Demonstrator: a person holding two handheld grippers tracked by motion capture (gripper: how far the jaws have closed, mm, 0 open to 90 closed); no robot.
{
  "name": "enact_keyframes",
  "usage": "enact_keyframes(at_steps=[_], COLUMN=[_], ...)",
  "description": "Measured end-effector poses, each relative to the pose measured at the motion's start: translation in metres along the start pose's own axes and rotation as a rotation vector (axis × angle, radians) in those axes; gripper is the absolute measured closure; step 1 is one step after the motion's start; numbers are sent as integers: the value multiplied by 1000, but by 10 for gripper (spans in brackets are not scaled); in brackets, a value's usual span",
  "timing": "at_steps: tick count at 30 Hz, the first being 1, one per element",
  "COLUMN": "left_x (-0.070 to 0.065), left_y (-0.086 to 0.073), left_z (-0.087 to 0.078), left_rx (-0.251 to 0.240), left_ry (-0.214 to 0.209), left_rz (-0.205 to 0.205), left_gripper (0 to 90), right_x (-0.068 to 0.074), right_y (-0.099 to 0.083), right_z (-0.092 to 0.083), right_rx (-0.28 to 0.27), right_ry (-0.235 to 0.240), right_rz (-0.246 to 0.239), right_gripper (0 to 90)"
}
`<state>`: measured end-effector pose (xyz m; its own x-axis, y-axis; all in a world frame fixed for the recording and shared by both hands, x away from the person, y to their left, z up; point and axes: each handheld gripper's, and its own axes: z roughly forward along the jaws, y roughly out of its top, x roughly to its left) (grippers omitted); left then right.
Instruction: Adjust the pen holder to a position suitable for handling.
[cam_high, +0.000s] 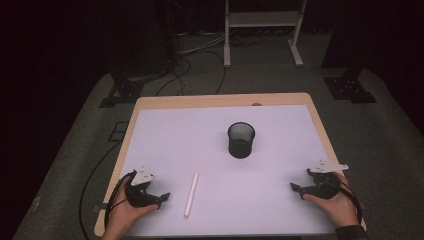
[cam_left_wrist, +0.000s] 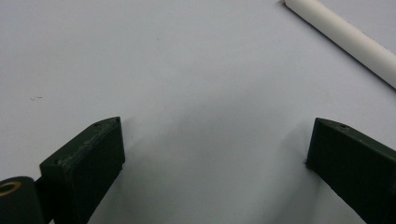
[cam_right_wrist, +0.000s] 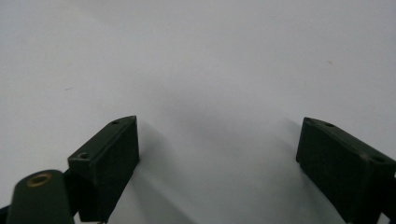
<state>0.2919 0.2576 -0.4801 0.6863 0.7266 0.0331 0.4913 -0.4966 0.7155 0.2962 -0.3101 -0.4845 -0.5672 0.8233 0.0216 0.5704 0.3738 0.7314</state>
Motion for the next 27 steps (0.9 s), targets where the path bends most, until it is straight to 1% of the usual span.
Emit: enact_keyframes(at_steps=[1, 6, 11, 14, 16, 18, 19, 20, 26, 27], left_x=[0, 1, 2, 2, 2, 2, 2, 2, 2, 2], left_y=[0, 0, 0, 0, 0, 0, 0, 0, 0, 0], left_z=[0, 1, 1, 1, 1, 1, 1, 1, 1, 1], left_rx=[5, 5, 4, 4, 4, 4, 4, 4, 5, 5], left_ry=[4, -4, -6, -7, -7, -7, -7, -7, -8, -8], left_rz=[-6, -12, -14, -15, -15, -15, -15, -15, -16, -16], left_gripper=[0, 0, 0, 0, 0, 0, 0, 0, 0, 0], right_x=[0, 0, 0, 1, 0, 0, 0, 1, 2, 2], right_y=[0, 0, 0, 0, 1, 2, 2, 4, 10, 13], right_z=[0, 0, -1, -1, -2, -4, -4, -6, -8, -9], right_rx=[0, 0, -4, -6, -5, -5, -5, -10, -20, -23], right_ry=[0, -1, -7, -12, -15, -19, -19, -18, -8, 1], right_rz=[0, -1, -1, -3, 4, 14, 14, 16, 12, 16], right_gripper=[122, 123, 142, 167, 187, 229, 229, 244, 261, 269])
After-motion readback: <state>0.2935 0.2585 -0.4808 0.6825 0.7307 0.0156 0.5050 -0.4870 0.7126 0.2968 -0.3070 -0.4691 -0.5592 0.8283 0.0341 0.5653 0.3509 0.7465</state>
